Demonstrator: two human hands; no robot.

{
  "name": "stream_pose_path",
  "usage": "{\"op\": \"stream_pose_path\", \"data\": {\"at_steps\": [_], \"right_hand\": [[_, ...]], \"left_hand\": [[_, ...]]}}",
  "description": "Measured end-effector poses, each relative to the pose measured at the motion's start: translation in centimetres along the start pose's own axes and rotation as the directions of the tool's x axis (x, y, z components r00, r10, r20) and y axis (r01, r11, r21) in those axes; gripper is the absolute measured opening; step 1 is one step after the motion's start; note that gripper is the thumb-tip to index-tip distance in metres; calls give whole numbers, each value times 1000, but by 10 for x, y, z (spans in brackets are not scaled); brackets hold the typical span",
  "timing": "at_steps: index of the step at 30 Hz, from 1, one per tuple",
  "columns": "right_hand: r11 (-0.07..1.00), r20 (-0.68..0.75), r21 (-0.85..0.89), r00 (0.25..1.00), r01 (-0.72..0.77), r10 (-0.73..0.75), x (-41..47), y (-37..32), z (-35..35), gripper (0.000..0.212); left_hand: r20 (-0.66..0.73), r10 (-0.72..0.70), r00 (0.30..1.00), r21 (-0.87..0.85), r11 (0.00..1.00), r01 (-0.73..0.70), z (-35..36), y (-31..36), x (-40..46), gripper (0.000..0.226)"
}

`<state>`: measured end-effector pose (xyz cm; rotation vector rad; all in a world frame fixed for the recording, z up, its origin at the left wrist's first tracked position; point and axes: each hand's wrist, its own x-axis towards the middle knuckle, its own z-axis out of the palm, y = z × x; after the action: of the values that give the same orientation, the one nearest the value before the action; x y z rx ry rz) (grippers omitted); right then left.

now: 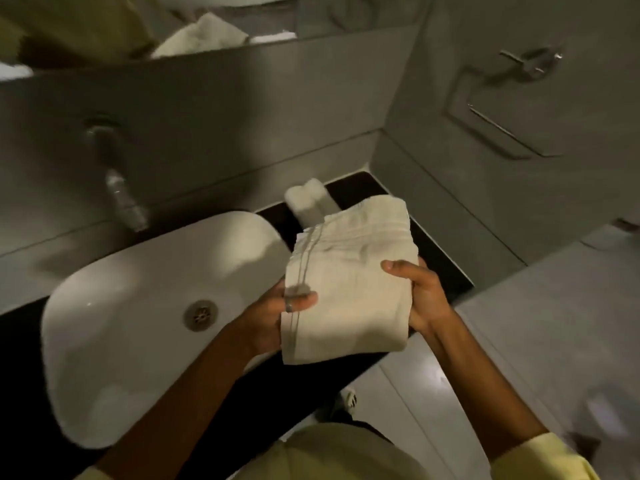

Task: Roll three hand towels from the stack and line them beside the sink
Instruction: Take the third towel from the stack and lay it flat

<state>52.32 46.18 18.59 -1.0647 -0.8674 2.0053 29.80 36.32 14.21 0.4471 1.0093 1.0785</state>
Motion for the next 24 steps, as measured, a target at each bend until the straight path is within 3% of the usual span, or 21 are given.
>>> {"op": "stream_pose_path", "data": {"at_steps": [2, 4, 7, 10, 12, 14, 17, 19, 21, 22, 24], "right_hand": [[999, -85, 48, 996, 4, 0, 3, -4, -44, 71], [997, -148, 81, 989, 8, 4, 12, -7, -81, 61], [995, -213, 91, 977, 39, -19, 41, -12, -125, 56], [1000, -294, -15, 956, -6, 2, 71, -12, -167, 55], [965, -442, -205, 895, -162, 56, 86, 6, -199, 59], [836, -487, -427, 866, -346, 109, 90, 33, -231, 65], [694, -415, -613, 901, -378, 124, 94, 56, -265, 71], [548, -352, -763, 932, -342, 92, 106, 53, -276, 70], [295, -310, -911, 950, -289, -26, 123, 48, -280, 69], [194, -284, -946, 953, -261, -101, 132, 47, -279, 67], [68, -197, -980, 961, -187, -193, 151, 42, -273, 64]], "left_hand": [[44, -42, 998, 203, 979, 33, 29, -18, 40, 78], [66, -83, 994, 267, 962, 63, 56, -27, 73, 84], [-27, -38, 999, 352, 935, 45, 87, -24, 118, 79], [-104, -16, 994, 386, 921, 55, 97, -38, 171, 80], [-203, -30, 979, 490, 862, 128, 90, -62, 199, 77], [-301, -137, 944, 587, 753, 297, 78, -89, 214, 73], [-366, -217, 905, 689, 590, 420, 60, -119, 224, 83], [-366, -158, 917, 790, 469, 396, 60, -122, 229, 94], [-342, -1, 940, 913, 237, 333, 73, -113, 234, 101], [-293, 86, 952, 951, 132, 281, 79, -109, 239, 97], [-155, 173, 973, 987, 59, 147, 95, -97, 258, 75]]}}
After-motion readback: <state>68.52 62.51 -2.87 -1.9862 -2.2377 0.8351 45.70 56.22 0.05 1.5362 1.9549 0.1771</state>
